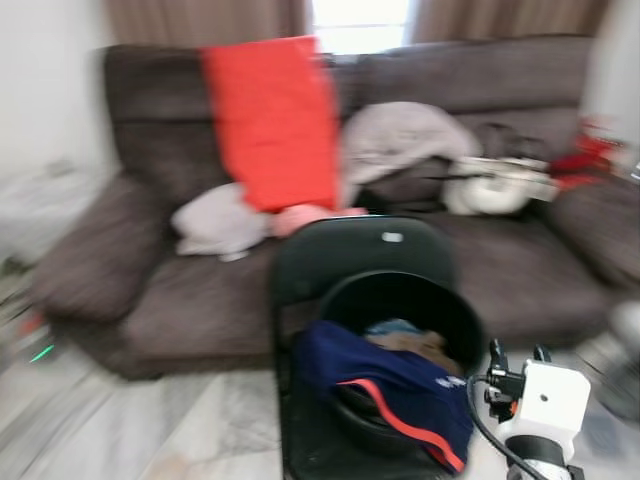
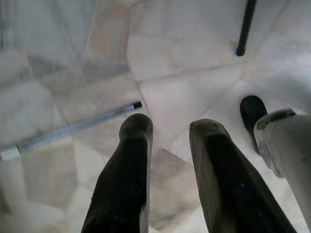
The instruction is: Hang hanger
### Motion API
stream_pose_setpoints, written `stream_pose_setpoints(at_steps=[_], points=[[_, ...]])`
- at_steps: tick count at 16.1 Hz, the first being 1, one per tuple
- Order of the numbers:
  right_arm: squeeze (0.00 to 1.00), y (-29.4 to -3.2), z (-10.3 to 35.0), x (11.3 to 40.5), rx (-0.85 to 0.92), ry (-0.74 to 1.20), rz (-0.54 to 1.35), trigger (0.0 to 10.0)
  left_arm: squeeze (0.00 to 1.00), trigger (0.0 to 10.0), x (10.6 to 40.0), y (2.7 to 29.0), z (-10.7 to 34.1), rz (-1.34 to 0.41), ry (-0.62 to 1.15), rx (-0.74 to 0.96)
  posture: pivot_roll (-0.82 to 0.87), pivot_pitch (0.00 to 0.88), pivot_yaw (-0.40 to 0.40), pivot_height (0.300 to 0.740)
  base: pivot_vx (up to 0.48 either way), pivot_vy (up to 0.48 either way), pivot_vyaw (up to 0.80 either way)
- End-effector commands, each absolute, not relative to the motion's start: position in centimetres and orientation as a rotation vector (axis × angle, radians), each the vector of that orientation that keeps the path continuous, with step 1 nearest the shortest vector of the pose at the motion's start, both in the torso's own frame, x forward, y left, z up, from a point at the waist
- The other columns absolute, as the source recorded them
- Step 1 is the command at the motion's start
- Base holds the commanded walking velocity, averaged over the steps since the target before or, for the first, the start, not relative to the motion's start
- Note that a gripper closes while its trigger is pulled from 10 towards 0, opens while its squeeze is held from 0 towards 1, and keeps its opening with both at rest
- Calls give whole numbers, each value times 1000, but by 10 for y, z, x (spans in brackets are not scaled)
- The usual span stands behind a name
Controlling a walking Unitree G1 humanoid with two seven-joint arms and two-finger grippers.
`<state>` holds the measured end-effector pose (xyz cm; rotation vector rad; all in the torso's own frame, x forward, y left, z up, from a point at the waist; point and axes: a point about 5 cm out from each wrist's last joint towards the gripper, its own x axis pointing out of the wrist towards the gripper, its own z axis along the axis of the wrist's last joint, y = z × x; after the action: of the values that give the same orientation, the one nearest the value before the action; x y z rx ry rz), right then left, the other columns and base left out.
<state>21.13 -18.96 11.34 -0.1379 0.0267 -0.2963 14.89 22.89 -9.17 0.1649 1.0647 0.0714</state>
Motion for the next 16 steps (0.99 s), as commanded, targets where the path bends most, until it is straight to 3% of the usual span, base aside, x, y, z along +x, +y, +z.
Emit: stream_pose_setpoints(at_steps=[1,8,13,16], points=[[0,-192,111,210,-144,39,-304,10000,0,10000,153,228,-90,72,1057,163,-62,21,95,740,0,255,-800],[0,-183,115,207,-189,10,-237,10000,0,10000,153,228,-90,63,1055,172,-64,21,95,740,0,73,0],[0,-175,105,171,-432,102,-27,10000,0,10000,153,228,-90,55,1057,176,-89,34,93,740,0,0,0],[0,-167,91,167,-484,195,131,10000,0,10000,154,228,-90,52,1057,179,-92,35,89,740,0,0,0]])
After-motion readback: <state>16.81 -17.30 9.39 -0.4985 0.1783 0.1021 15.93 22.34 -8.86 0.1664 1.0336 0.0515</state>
